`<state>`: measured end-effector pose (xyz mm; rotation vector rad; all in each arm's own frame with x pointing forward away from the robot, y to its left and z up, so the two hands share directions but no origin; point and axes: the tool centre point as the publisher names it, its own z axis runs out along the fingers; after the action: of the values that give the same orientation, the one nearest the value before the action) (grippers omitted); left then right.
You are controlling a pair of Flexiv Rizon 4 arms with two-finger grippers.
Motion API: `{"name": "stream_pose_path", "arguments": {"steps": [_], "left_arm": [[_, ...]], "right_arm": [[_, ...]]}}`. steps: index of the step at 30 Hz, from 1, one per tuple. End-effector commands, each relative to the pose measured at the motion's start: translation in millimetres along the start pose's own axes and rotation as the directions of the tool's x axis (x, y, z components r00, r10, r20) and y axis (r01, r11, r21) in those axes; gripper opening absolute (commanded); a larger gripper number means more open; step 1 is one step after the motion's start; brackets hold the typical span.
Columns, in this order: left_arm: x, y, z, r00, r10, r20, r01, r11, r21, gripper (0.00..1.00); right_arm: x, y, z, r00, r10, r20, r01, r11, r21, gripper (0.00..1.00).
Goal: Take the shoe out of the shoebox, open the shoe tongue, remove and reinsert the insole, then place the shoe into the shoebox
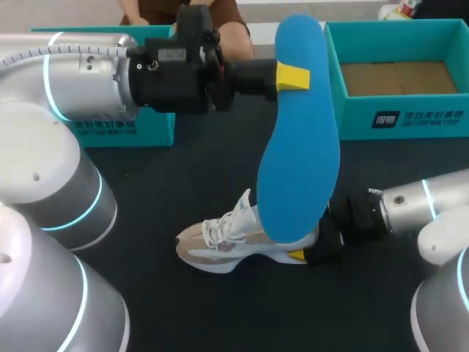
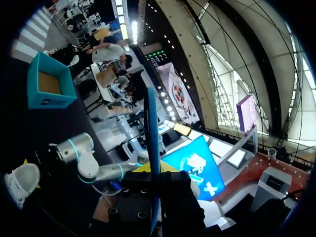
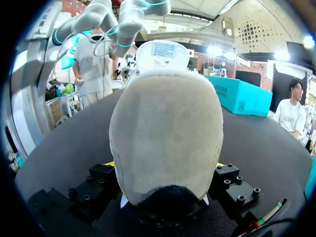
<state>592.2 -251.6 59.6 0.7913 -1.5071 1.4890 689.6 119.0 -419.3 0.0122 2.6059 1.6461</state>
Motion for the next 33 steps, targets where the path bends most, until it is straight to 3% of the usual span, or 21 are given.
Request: {"name": "stream_pose_path", "arguments": {"steps": [1,30,31,33], "left_arm": [[-0.9,3.8,-0.7,1.000,-0.006,0.000,0.006,1.000,-0.001,0.00],[-2.8,3.5,-1.0,1.000,-0.004,0.004,0.004,1.000,-0.020,0.00],[-2.8,3.5,-1.0,1.000,-0.004,0.004,0.004,1.000,-0.020,0.00],[-2.8,3.5,-1.0,1.000,-0.004,0.004,0.004,1.000,-0.020,0.00]], "right_arm": [[0.2,-2.2,3.3,1.000,0.000,0.001,0.000,1.000,0.006,0.00],[0.2,-2.2,3.3,1.000,0.000,0.001,0.000,1.000,0.006,0.00],[0.2,-2.2,3.3,1.000,0.000,0.001,0.000,1.000,0.006,0.02],[0.2,-2.2,3.3,1.000,0.000,0.001,0.000,1.000,0.006,0.31]]}}
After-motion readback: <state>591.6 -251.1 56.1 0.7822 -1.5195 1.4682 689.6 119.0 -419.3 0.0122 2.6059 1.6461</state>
